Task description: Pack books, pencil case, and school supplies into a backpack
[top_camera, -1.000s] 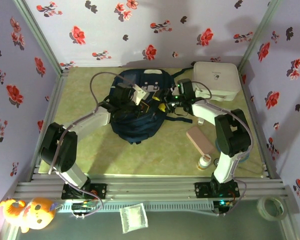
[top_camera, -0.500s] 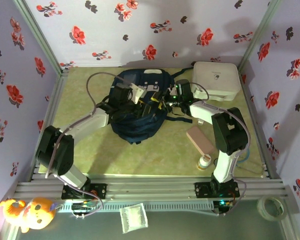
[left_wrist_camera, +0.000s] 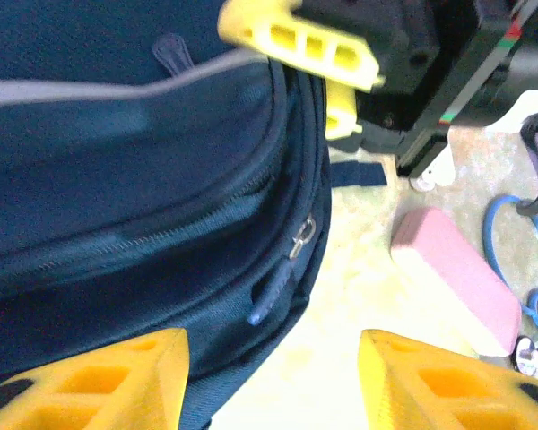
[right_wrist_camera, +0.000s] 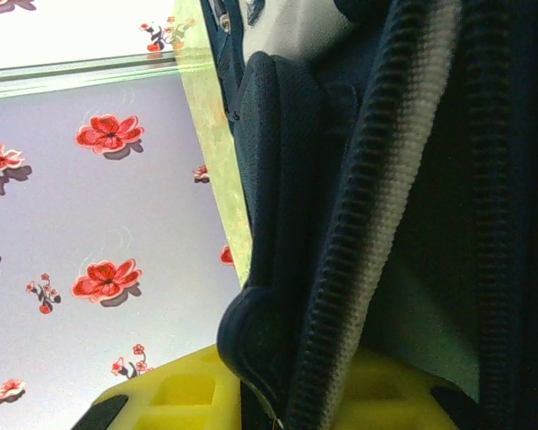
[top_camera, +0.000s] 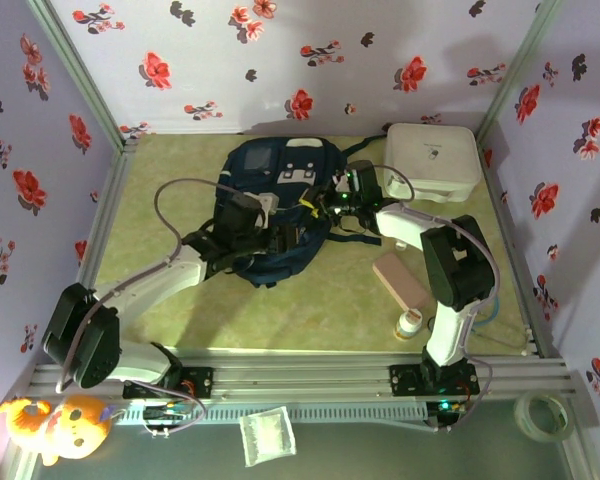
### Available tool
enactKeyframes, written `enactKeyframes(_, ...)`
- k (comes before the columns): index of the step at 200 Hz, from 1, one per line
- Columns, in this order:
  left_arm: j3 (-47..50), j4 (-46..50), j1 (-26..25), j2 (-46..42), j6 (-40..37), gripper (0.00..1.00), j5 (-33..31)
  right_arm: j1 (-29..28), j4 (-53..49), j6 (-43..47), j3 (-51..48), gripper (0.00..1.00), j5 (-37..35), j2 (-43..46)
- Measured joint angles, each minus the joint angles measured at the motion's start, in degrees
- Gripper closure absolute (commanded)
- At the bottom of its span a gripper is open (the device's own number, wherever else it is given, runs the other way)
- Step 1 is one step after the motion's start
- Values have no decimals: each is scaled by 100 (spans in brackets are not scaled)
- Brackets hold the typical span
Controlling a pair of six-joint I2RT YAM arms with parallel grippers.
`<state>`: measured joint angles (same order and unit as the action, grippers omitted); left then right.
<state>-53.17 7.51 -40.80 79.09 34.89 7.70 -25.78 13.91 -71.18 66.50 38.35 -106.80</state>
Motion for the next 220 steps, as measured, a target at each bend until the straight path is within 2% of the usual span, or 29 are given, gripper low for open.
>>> enactKeyframes(40, -2, -144, -26, 461, 289, 60, 127, -94, 195, -144, 162, 81, 0, -179)
enactKeyframes(64, -24, -151, -35, 649, 341, 61, 153, -114, 236, -151, 175, 81, 0, -212)
enactKeyframes(109, -146, -195, -46, 800, 422, 61, 146, -111, 284, -170, 238, 81, -2, -282)
enactKeyframes(166, -254, -278, -46, 988, 575, 73, 76, -111, 420, -238, 249, 82, -66, -295)
enactKeyframes(220, -251, -415, -57, 988, 704, 78, -26, -111, 457, -258, 249, 82, -70, -295)
